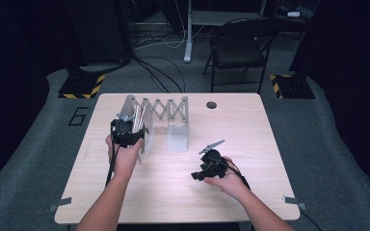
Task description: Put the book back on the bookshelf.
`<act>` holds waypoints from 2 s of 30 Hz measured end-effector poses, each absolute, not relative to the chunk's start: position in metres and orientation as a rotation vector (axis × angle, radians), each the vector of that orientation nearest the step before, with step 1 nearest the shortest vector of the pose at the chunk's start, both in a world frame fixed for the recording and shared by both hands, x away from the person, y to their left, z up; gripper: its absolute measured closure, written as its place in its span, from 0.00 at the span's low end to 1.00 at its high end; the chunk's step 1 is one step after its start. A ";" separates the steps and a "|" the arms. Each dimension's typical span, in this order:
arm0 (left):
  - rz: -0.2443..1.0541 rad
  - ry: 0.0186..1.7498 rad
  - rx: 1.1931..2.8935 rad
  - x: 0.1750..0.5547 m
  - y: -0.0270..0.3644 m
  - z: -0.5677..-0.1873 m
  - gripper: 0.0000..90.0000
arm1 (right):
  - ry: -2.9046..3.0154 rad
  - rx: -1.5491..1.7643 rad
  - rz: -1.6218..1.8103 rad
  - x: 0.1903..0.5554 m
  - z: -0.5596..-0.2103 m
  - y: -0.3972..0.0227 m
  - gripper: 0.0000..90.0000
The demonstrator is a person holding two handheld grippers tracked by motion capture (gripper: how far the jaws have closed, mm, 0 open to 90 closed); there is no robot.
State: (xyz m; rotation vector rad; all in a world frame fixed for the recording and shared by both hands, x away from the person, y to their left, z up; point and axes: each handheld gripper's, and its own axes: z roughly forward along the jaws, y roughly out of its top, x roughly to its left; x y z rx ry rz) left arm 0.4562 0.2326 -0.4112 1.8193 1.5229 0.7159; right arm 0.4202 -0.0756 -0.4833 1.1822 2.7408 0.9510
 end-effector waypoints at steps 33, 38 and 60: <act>0.598 1.296 1.917 0.405 0.234 -0.371 0.62 | 2.734 1.194 0.941 0.419 -0.484 -0.076 0.45; 0.554 1.235 1.952 0.394 0.229 -0.367 0.62 | 2.730 1.191 0.946 0.419 -0.484 -0.076 0.45; 0.457 1.076 2.041 0.352 0.226 -0.378 0.61 | 2.729 1.188 0.940 0.419 -0.485 -0.078 0.45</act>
